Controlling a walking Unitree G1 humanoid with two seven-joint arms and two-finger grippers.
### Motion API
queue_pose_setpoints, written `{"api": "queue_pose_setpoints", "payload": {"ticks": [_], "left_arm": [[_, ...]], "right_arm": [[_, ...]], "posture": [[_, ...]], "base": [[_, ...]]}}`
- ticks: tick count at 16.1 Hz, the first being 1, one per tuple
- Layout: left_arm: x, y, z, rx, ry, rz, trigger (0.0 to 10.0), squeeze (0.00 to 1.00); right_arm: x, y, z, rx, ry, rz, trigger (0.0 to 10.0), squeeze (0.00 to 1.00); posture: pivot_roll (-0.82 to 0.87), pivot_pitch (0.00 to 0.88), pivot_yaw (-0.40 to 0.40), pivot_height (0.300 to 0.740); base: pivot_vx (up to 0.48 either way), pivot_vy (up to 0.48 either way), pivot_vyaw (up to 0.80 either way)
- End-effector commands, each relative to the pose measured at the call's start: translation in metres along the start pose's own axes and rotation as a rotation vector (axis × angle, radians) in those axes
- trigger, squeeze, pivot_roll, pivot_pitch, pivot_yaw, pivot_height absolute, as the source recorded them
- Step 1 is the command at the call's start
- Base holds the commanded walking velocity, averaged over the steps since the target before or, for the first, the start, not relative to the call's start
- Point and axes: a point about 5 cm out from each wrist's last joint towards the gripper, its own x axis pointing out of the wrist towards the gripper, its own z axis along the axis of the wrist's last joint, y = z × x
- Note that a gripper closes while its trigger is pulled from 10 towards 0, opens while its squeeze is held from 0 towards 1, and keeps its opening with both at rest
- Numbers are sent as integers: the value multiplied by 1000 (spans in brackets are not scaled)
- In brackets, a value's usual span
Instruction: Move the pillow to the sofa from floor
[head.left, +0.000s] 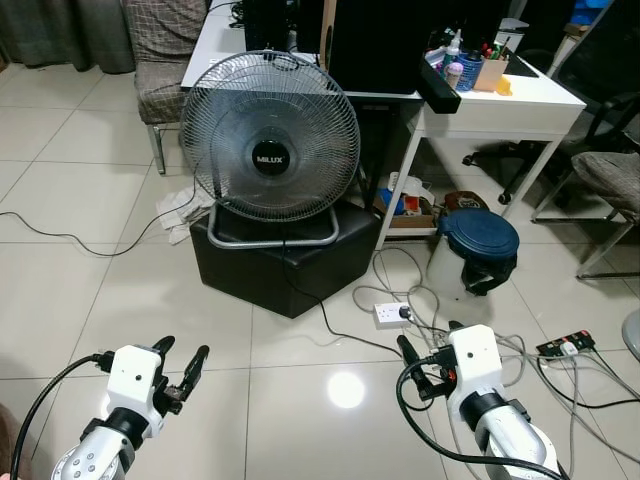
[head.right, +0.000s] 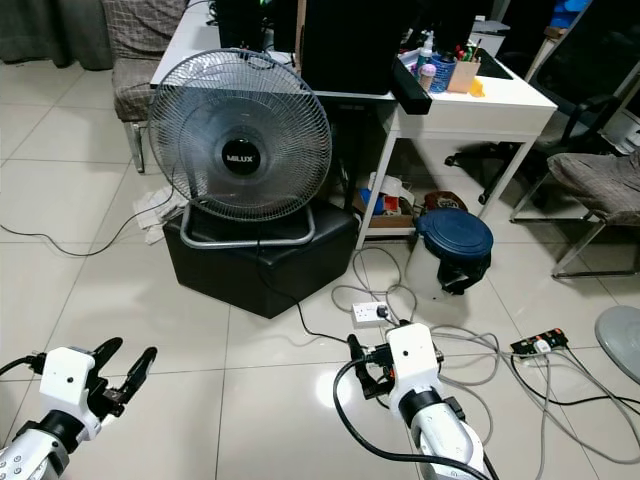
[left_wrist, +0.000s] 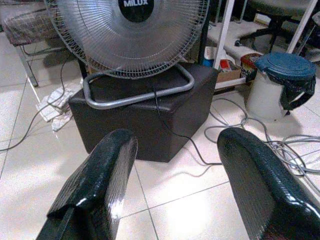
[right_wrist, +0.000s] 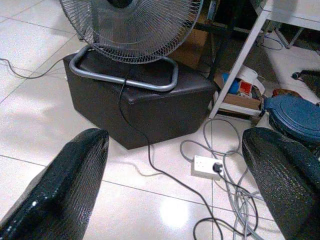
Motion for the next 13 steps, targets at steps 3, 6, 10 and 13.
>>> {"api": "queue_pose_setpoints", "payload": {"ticks": [3,6,10,13], "left_arm": [[5,-2,2,20,-10,-25,10000,0],[3,-2,0,9,-7,-23,10000,0],[2,-2,4,27,-20,-28,10000,0],[0,-1,4,13,-20,-21,10000,0]], "right_arm": [[5,-2,9,-21,-35,-10,10000,478],[4,-2,9,-22,-32,-9,10000,529],[4,2,8,-16,-20,-4,10000,541],[2,3,8,-13,-21,-9,10000,557]], "posture": [[-20,0,-71,740],[-22,0,-73,740],[-22,0,-69,740],[-28,2,-64,740]], "base": [[0,0,533],[0,0,798],[0,0,791],[0,0,788]]}}
